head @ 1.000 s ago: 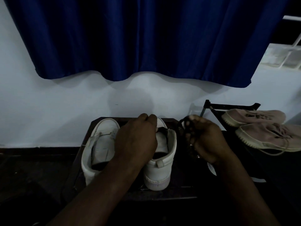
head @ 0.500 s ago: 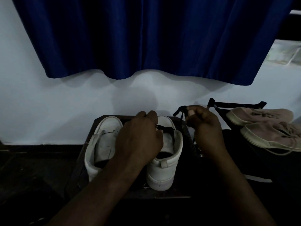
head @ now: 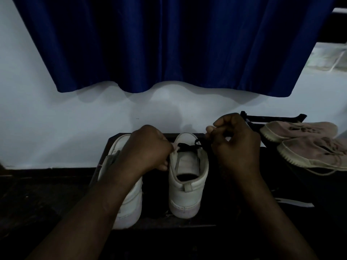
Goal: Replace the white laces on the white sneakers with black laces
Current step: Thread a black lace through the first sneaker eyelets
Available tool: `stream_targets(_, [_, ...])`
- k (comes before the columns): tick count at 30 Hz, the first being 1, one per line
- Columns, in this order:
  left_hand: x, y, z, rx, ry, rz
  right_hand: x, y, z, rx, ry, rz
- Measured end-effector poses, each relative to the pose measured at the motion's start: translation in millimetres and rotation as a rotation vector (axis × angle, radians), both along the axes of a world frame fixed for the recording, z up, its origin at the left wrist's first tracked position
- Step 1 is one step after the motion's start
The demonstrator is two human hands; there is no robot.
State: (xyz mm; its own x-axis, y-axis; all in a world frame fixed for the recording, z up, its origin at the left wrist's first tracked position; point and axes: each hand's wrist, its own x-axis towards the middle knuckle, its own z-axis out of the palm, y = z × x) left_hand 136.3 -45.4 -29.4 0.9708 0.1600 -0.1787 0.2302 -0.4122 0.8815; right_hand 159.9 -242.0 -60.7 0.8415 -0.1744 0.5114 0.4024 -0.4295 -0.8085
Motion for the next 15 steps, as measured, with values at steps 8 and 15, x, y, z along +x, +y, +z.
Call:
stream_targets(8, [2,4,-1,-0.085,0.055,-0.032,-9,23,6,0.285,0.003,0.294])
stream_targets(15, [4,6,-3,-0.121,0.067,-0.059,-4,22,-12,-0.253,0.055,0.336])
